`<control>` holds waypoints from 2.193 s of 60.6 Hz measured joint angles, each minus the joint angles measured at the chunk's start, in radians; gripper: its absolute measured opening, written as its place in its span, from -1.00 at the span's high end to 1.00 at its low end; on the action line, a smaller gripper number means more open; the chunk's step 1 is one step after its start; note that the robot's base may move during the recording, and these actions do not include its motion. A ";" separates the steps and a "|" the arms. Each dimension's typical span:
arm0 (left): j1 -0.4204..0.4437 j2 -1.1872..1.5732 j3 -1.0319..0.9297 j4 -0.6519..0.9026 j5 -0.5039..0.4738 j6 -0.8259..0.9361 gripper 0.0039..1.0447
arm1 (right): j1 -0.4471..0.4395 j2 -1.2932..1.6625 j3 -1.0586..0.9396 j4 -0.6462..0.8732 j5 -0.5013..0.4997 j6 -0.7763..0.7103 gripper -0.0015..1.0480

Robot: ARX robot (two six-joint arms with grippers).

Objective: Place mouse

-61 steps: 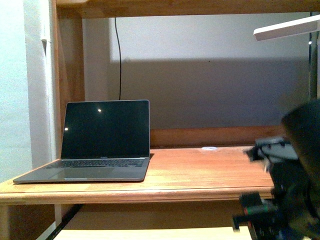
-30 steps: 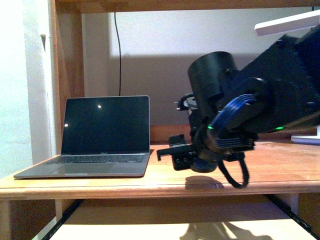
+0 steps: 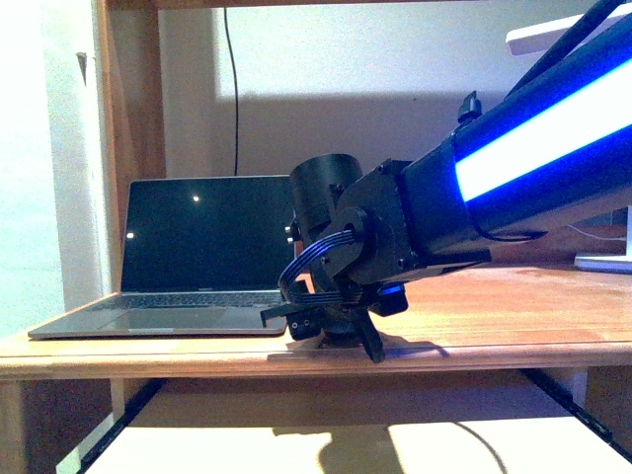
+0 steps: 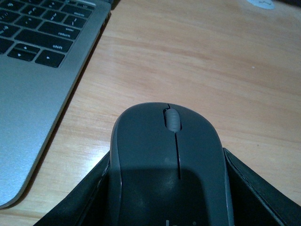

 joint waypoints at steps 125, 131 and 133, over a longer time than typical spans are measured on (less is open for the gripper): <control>0.000 0.000 0.000 0.000 0.000 0.000 -0.86 | -0.137 -0.764 -1.620 0.855 -0.686 0.055 -0.86; 0.000 0.000 0.000 0.000 0.000 0.000 -0.86 | -0.120 -0.693 -1.546 0.858 -0.655 0.077 -0.86; 0.000 0.000 0.000 0.000 0.000 0.000 -0.86 | -0.115 -0.673 -1.523 0.857 -0.644 0.081 -0.86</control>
